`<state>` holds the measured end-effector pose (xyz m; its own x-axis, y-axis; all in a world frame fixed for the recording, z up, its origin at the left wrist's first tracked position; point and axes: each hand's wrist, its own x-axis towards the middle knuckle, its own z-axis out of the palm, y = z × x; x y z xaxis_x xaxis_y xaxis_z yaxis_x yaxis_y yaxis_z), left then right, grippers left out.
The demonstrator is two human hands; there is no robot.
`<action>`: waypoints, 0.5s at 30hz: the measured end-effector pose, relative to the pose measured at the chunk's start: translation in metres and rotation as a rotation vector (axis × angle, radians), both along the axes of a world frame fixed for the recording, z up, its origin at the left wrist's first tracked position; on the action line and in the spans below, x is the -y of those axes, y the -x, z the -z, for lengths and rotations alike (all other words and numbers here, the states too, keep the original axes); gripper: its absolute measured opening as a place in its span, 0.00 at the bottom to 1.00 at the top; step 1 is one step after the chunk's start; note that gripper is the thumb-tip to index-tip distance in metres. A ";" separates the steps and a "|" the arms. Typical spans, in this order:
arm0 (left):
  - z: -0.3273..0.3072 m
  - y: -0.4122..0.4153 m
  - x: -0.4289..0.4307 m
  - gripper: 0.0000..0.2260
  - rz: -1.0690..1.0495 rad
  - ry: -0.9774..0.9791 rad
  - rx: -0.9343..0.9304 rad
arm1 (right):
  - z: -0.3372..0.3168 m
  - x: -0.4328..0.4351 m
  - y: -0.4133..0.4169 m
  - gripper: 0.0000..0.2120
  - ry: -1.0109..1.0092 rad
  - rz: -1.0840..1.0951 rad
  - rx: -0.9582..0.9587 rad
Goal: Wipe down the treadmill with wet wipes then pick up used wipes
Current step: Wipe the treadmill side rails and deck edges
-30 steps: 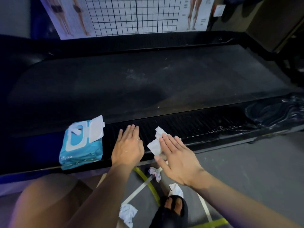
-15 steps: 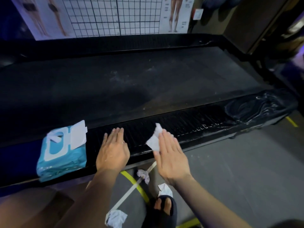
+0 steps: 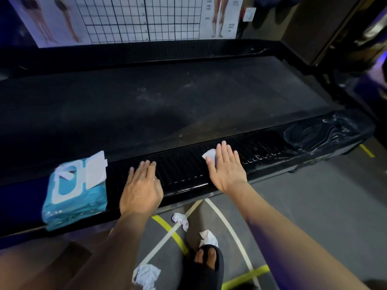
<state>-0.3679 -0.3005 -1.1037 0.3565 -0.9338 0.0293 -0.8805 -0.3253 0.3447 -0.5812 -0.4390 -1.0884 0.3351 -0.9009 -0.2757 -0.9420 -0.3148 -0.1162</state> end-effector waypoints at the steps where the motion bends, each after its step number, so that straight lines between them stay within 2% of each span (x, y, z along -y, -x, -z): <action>1: -0.001 0.000 0.000 0.30 -0.001 0.002 -0.002 | 0.000 -0.007 0.007 0.35 0.007 -0.035 0.017; 7: 0.000 0.001 0.000 0.28 -0.011 0.012 -0.006 | 0.003 -0.048 0.040 0.38 0.107 -0.147 0.038; 12: 0.005 -0.001 0.001 0.29 -0.016 0.028 -0.004 | 0.002 0.013 0.003 0.34 0.042 -0.014 0.010; 15: 0.002 0.000 0.002 0.31 -0.001 0.010 0.011 | 0.004 0.053 -0.030 0.31 -0.012 -0.009 -0.046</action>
<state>-0.3674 -0.3022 -1.1052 0.3573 -0.9330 0.0429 -0.8838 -0.3230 0.3384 -0.5511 -0.4918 -1.0921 0.3297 -0.8947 -0.3013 -0.9437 -0.3219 -0.0767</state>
